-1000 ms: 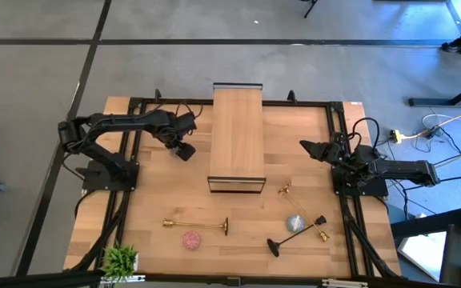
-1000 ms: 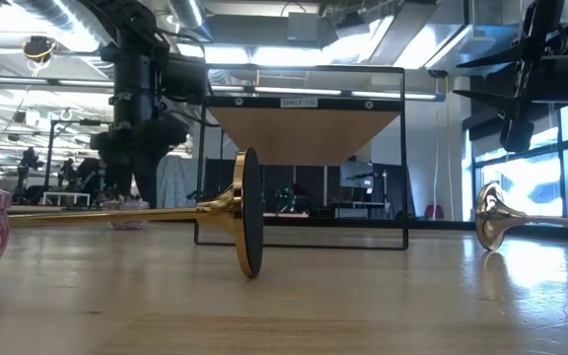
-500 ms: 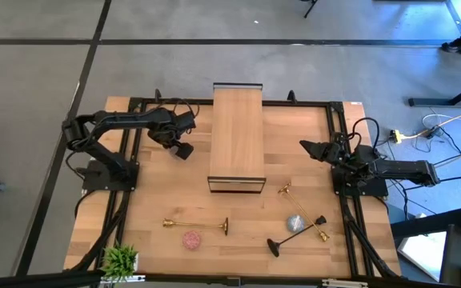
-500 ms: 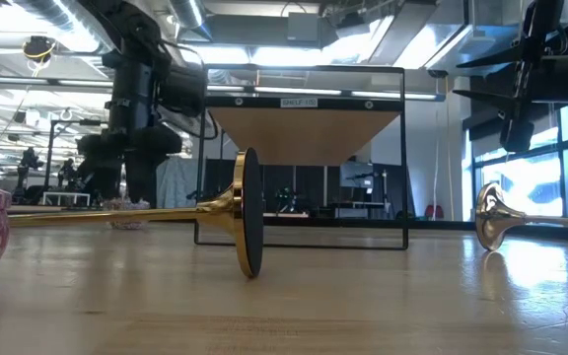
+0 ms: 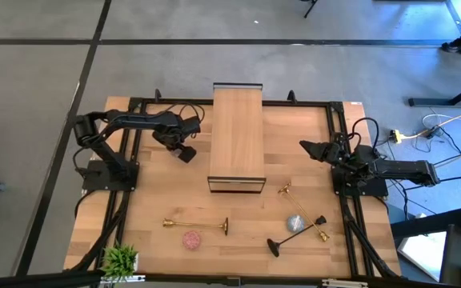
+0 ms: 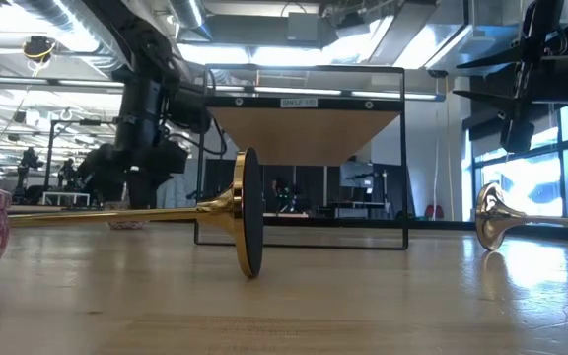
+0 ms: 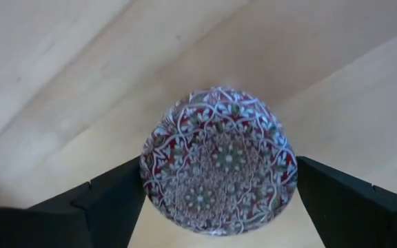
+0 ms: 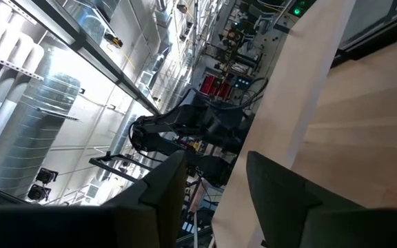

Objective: Pick & Place candle stick holders
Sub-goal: Put the violet scented candle on the shelf

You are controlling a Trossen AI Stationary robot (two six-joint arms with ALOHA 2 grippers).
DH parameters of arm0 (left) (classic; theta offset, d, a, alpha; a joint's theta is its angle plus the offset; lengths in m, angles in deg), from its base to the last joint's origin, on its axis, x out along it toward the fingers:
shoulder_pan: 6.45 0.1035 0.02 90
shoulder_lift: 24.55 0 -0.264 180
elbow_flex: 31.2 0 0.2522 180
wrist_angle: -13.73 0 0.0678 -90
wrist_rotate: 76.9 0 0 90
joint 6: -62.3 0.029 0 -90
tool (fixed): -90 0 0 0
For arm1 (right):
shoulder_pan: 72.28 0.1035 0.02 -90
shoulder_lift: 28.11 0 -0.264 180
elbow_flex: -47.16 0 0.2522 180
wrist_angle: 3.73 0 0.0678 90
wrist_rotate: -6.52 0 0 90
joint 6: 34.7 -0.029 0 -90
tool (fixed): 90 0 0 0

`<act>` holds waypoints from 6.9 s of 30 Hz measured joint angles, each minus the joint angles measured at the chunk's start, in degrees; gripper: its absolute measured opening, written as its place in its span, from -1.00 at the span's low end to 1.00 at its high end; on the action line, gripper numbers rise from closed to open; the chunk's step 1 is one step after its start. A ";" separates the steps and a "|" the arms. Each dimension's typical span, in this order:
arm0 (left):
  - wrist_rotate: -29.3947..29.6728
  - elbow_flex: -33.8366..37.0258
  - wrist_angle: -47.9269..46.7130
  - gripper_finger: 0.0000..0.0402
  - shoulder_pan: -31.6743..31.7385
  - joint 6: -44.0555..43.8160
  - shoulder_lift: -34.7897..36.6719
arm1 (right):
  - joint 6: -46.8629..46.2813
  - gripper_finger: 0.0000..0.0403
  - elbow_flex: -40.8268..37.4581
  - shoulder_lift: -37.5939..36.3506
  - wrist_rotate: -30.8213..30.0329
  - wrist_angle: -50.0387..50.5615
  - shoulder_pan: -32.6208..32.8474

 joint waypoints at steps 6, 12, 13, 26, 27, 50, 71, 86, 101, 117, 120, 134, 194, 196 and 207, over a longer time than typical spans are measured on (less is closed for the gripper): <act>-0.19 0.00 2.92 0.76 0.00 0.40 -0.27 | -0.09 -0.21 0.00 0.00 -0.02 0.44 0.00; -0.90 0.00 3.20 0.76 0.18 0.11 -0.27 | -0.80 -0.21 0.00 0.00 -0.04 1.65 0.00; -1.19 0.00 3.20 0.76 0.30 0.10 -0.27 | -1.18 -0.21 0.00 0.00 -0.04 2.02 0.00; -2.03 0.94 2.42 0.76 0.61 0.52 -1.61 | -1.41 -0.21 0.00 0.00 -0.07 2.63 -0.02; -2.38 1.17 2.33 0.75 0.61 0.50 -2.15 | -1.41 -0.21 0.00 0.00 -0.07 2.51 -0.02; -2.17 -0.96 -1.53 0.48 0.09 1.42 -3.26 | -1.41 -0.22 0.00 0.00 -0.04 2.08 -0.02; -7.67 -35.01 -15.86 0.47 -3.38 6.42 4.39 | -1.41 -0.22 0.00 0.00 -0.07 0.85 -0.02; -9.36 -74.74 -32.16 0.47 -8.22 24.20 -22.84 | -0.99 -0.22 0.00 0.00 -0.12 0.92 -0.02; -1.53 -82.70 -33.98 0.47 -9.22 38.27 -32.31 | 2.53 -0.22 0.00 0.00 -0.20 1.09 -0.02; -7.16 -83.06 -31.06 0.47 -8.82 38.00 -34.69 | 3.60 -0.22 0.00 0.00 -0.18 2.34 -0.02; -6.13 -83.06 -31.07 0.47 -9.01 38.56 -35.13 | 3.52 -0.22 0.00 0.00 -0.17 2.32 -0.02; -5.86 -83.08 -32.02 0.47 -8.73 39.04 -35.35 | 3.31 -0.22 0.00 0.00 -0.15 2.46 -0.02; 0.25 -83.03 -34.18 0.58 -10.45 38.01 -36.61 | 3.38 -0.22 0.00 0.00 -0.11 2.46 -0.02; 0.77 -83.05 -34.16 0.58 -10.43 37.95 -36.61 | 3.38 -0.22 0.00 0.00 -0.08 2.46 -0.04; 1.16 -83.06 -34.34 0.87 -10.40 36.94 -36.61 | 3.38 -0.22 0.00 0.00 -0.04 2.70 -0.03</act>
